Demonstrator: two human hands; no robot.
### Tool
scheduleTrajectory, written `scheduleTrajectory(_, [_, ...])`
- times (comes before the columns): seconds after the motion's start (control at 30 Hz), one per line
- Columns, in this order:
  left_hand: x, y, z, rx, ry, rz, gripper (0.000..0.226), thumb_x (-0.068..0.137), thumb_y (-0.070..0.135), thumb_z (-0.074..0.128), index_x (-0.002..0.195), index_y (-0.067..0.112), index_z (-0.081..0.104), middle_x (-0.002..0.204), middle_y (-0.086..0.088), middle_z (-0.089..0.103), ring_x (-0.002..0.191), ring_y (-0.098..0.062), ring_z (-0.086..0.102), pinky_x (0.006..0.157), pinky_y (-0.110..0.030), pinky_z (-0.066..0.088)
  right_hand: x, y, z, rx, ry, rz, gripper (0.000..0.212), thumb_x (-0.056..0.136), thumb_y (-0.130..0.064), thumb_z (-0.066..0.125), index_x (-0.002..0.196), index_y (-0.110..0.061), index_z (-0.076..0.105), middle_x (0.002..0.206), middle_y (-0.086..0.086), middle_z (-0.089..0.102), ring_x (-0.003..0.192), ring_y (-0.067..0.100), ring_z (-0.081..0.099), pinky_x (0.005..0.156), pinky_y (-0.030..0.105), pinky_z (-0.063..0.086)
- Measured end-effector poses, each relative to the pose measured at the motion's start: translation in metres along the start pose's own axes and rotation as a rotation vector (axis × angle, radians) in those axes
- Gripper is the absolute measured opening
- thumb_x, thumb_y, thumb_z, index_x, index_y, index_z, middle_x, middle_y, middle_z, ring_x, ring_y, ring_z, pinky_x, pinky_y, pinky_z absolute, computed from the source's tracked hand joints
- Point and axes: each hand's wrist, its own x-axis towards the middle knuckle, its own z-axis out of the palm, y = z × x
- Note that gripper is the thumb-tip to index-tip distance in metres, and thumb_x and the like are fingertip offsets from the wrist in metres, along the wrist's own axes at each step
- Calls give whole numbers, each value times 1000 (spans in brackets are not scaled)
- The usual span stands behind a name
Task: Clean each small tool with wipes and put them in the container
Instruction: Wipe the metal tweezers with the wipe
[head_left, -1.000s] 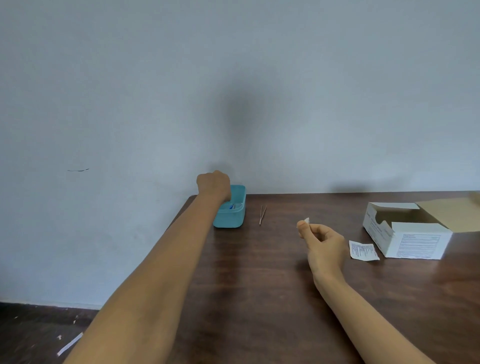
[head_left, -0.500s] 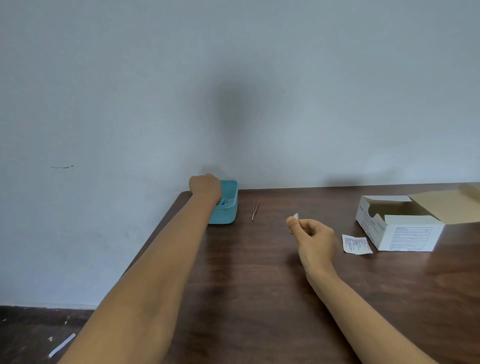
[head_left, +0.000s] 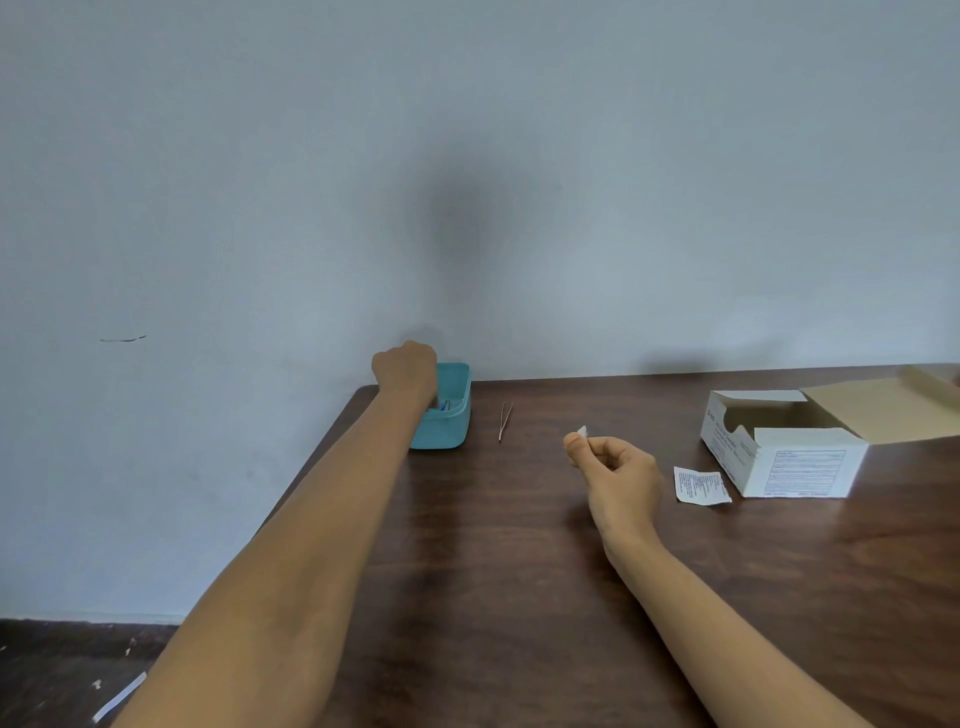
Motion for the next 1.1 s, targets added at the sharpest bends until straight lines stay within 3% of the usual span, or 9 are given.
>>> scheduleTrajectory(0.07, [-1,5,-9,-127,121,12,25,86,30,68,98,9,64,76,-1,49,79,-22,59,62,-27,36,0,0,0,14,5,0,34,80,-50,68,64,-20,68,67,-5,69,72,15,65,71,34,48])
scheduleTrajectory(0.2, [-9,32,-23,-397,202,124,29,89,34,58,98,8,67,98,-8,61,90,-28,61,69,-29,39,-1,-2,0,44,6,-8,33,81,-49,67,64,-21,69,67,-4,70,71,17,64,68,33,47])
scheduleTrajectory(0.3, [-22,61,-19,-322,181,213,28,95,23,48,109,5,63,108,-14,59,98,-31,59,76,-34,43,0,-1,0,97,-15,-13,27,79,-47,70,64,-25,71,69,0,70,76,21,66,73,36,50])
scheduleTrajectory(0.5, [-36,96,16,-115,3,168,33,96,3,44,127,2,54,129,-13,55,119,-30,55,87,-34,47,1,0,-2,188,-16,-10,14,76,-47,74,68,-35,74,76,-1,73,78,21,64,77,35,49])
scheduleTrajectory(0.63, [-42,100,32,-47,-19,149,34,95,1,44,127,4,55,128,-10,57,118,-25,56,87,-29,46,3,3,-1,198,-43,-27,13,76,-44,75,72,-32,76,76,-13,73,81,8,67,82,33,50])
scheduleTrajectory(0.9, [-48,94,37,-81,19,135,31,98,3,41,124,6,57,126,-9,59,115,-24,58,83,-28,45,7,8,2,190,-29,-59,9,77,-42,74,69,-40,72,72,-6,70,78,17,65,78,40,51])
scheduleTrajectory(1.1, [-59,87,31,-428,-2,21,24,99,16,44,118,3,51,117,-13,61,106,-31,61,76,-35,43,8,9,2,229,-70,-43,9,73,-40,78,78,-32,76,75,-9,72,78,11,66,79,36,52])
